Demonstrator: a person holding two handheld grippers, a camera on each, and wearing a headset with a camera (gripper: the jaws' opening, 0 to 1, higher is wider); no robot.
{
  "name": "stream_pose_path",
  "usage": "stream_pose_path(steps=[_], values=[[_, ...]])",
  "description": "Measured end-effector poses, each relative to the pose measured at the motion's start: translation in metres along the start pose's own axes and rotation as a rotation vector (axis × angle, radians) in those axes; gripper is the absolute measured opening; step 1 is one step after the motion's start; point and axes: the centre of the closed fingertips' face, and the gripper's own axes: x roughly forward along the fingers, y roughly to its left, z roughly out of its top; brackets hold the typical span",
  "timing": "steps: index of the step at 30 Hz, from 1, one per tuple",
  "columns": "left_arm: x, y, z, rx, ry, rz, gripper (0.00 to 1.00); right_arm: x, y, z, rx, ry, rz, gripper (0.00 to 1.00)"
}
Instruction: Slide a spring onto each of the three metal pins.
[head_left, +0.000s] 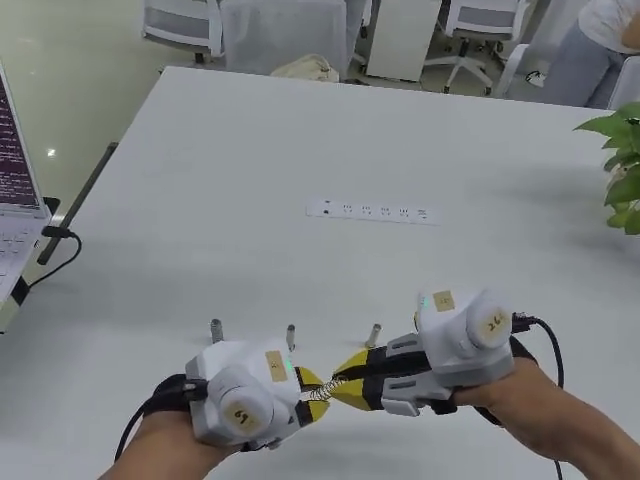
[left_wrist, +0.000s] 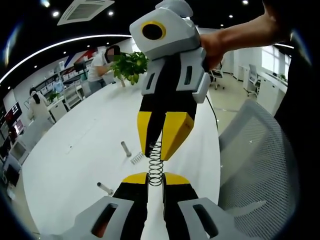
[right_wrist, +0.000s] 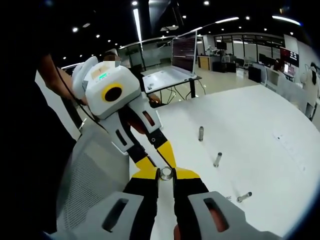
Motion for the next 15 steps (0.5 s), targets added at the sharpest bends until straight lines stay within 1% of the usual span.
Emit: stream_pose_path(steps=[2,9,13,15], values=[[0.0000,-0.0003,-0.0007,-0.002,0.002,-0.001,0.03,-0.0010,0.0001,0.0018,-0.003,0.002,0.000,0.08],[-0.0002,0.0005,0.0039,-0.014,-0.016,0.001,0.02,-0.0037,0.0009,0.0051,-0.030,0.017,-0.004,0.09],[0.0008,-0.0001,0.0056,-0.015,-0.022,-0.001,0.02,-0.0042,0.0011,0.0053,-0.066,0.042,-0.007,0.09],[0.0009,-0.0008,0.0074,-0.016,-0.028,-0.002,0.02,-0.0042,0.0005,0.0018,-0.103,0.079,-0.011,0.09]])
